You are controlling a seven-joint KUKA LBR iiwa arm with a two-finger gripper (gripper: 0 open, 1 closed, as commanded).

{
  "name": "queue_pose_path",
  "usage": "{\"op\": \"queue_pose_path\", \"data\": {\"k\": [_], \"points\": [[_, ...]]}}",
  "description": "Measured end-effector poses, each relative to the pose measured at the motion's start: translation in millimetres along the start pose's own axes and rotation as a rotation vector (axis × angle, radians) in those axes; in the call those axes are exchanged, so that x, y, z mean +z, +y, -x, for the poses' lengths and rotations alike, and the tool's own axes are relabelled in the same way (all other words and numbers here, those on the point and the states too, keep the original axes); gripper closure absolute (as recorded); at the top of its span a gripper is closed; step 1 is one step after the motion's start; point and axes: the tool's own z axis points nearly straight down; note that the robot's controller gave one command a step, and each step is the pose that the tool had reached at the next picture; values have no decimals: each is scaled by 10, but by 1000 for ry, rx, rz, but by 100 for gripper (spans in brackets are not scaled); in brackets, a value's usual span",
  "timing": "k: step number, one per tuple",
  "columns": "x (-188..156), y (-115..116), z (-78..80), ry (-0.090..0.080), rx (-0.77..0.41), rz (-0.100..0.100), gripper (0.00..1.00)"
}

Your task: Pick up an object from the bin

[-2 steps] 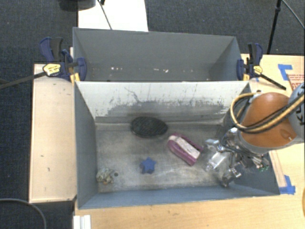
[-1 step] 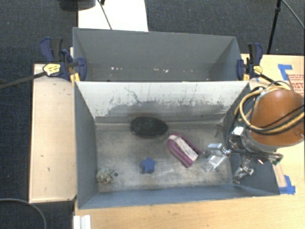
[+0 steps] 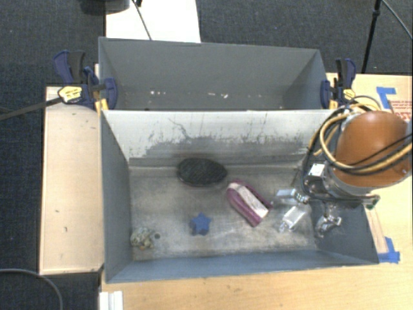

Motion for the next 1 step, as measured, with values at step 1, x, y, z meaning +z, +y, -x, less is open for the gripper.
{"op": "queue_pose_path", "data": {"k": [1], "points": [[267, -187, 93, -6, -192, -10, 0]]}}
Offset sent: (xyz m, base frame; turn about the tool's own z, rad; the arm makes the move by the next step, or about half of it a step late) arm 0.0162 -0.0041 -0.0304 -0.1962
